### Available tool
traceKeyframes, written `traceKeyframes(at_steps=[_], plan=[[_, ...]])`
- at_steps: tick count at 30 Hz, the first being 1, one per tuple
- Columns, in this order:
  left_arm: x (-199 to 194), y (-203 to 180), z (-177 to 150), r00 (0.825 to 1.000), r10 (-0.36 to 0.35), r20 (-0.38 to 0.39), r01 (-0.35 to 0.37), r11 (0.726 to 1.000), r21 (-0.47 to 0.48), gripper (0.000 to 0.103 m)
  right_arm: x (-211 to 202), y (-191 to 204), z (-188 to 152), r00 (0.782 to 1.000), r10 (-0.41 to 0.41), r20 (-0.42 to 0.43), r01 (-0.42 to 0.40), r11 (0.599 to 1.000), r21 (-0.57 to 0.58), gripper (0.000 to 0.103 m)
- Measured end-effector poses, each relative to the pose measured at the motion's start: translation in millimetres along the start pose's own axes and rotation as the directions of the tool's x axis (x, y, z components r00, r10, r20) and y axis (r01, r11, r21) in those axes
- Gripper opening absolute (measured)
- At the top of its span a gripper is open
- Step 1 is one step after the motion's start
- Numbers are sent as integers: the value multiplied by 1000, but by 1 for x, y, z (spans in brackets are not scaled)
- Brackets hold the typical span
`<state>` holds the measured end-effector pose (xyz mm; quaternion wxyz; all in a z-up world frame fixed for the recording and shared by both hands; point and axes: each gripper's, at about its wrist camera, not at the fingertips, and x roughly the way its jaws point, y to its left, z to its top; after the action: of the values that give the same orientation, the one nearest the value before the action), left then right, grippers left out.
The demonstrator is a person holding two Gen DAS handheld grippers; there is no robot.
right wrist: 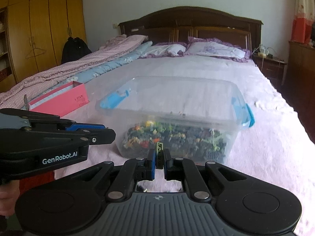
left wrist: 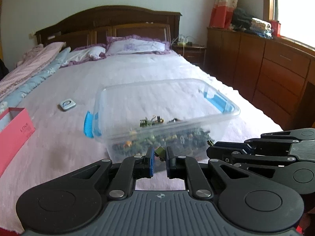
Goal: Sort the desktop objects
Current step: 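Carry both held pieces over the clear bin and open both tools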
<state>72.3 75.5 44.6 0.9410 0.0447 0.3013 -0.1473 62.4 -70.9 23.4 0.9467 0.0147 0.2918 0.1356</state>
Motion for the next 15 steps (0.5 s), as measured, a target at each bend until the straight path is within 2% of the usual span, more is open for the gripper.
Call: traceKeyframes(at_steps=[15], plan=[[24, 0, 42, 997, 8, 74, -9, 1000, 3, 13, 15, -10, 51, 996, -6, 86, 9, 999, -31, 8]])
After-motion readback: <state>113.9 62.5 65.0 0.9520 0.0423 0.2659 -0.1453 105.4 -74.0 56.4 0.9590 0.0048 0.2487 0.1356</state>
